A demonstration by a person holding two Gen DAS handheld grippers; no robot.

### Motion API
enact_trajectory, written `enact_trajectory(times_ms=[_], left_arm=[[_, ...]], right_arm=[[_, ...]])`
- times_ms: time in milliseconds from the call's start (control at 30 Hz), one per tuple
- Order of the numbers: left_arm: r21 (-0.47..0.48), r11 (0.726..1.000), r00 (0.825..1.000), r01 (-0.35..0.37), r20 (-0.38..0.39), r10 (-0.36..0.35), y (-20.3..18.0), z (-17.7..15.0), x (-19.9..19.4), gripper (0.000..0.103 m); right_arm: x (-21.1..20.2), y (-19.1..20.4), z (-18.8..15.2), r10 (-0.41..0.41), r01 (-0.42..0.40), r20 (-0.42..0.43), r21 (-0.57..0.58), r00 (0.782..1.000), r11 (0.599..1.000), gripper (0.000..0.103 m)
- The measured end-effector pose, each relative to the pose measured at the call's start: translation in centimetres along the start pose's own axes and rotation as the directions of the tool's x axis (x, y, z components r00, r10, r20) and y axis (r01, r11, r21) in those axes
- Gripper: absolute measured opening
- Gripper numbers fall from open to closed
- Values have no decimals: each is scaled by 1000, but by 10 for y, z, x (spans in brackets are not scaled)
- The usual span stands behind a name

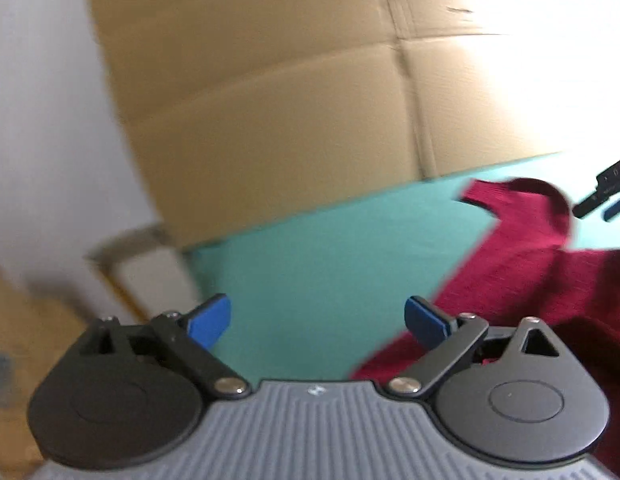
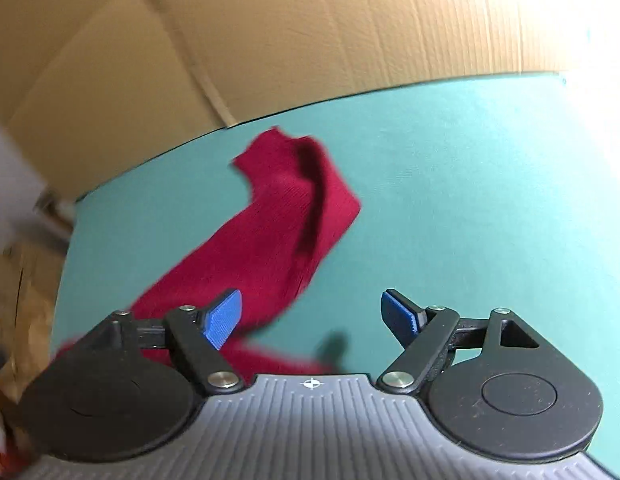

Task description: Fold clothes

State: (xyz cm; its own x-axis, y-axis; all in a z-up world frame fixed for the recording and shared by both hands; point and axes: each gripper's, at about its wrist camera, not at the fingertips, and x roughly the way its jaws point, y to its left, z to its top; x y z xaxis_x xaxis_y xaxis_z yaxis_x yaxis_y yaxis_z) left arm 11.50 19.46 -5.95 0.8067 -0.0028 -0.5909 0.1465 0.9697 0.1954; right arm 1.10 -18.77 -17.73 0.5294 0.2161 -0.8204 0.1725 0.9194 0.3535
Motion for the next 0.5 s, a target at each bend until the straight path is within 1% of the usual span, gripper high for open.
enact_trajectory(times_ms=[67,100,133,167,200,233,267,300,333,400,433,500], left_arm=[[-57,997,998,-59,11,60,2,3,-15,98],[-89,993,997,-74,13,76,2,2,-25,99],[-122,990,997,-73,8,75,1,-4,-36,99],[-153,985,997,-82,-9,82,-3,-11,-44,99],[-187,978,995,-97,-34,92,-7,-21,-49,100],[-228,968,994,-106,-64,93,-11,-31,-53,100],[-277,955,992,-102,-102,77,-15,-41,-55,100],[-319,943,989,-98,-137,57,-23,-53,-57,98],[-351,932,987,-94,-155,41,-33,-62,-59,97],[-400,914,987,-65,-163,-1,-55,-70,-60,97],[-424,904,986,-51,-166,-23,-67,-74,-60,98],[-464,885,983,-28,-172,-59,-87,-80,-58,100]], right_arm=[[16,10,6,5,-6,-16,-29,1000,1000,76],[24,14,9,8,-9,-23,-44,1000,999,68],[33,19,13,10,-12,-31,-58,999,998,54],[41,24,16,12,-15,-39,-73,999,997,43],[49,29,19,14,-18,-47,-87,999,996,17],[56,34,22,13,-18,-49,-104,999,994,6],[56,38,24,15,-18,-31,-126,999,992,6],[50,41,25,25,-24,5,-150,1000,988,6],[40,43,28,39,-30,48,-175,998,984,6],[12,44,37,77,-41,152,-230,985,972,6],[-1,41,40,81,-31,194,-247,978,969,5],[-24,24,45,41,26,255,-250,966,968,5]])
